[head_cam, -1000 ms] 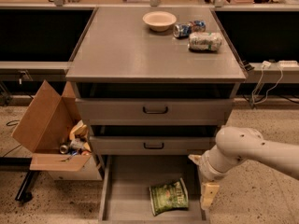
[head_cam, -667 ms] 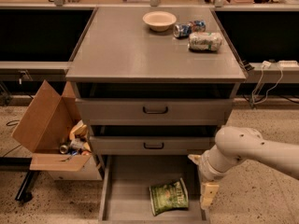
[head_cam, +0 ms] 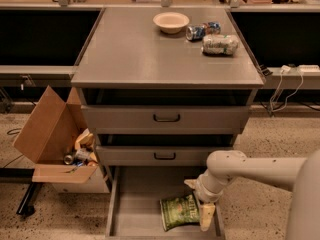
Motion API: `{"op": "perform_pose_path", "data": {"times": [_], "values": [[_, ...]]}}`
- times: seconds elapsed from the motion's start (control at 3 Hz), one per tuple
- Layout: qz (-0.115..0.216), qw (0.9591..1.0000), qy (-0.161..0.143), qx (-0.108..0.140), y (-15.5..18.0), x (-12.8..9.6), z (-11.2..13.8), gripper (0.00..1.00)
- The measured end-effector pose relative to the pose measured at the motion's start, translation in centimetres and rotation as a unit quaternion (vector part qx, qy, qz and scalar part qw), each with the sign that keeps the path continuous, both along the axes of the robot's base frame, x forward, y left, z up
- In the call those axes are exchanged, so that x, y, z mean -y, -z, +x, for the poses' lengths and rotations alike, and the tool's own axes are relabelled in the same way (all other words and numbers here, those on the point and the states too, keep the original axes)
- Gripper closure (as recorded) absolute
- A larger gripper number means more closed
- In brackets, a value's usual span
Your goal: Pick green jalapeno chip bag from bottom drawer and place on counter
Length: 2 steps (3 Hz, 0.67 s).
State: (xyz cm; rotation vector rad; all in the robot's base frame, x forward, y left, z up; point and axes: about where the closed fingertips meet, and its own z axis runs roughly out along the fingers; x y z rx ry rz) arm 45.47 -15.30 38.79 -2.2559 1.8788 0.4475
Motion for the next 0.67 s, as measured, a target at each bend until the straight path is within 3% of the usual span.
{"op": "perform_pose_path", "data": {"times": [0.33, 0.67], "values": [[0.028, 0.9993, -0.012, -0.024, 6.01, -1.98, -0.19, 0.00], [0.029, 0.9992, -0.014, -0.022, 6.26, -2.09, -0.02, 0.00]]}}
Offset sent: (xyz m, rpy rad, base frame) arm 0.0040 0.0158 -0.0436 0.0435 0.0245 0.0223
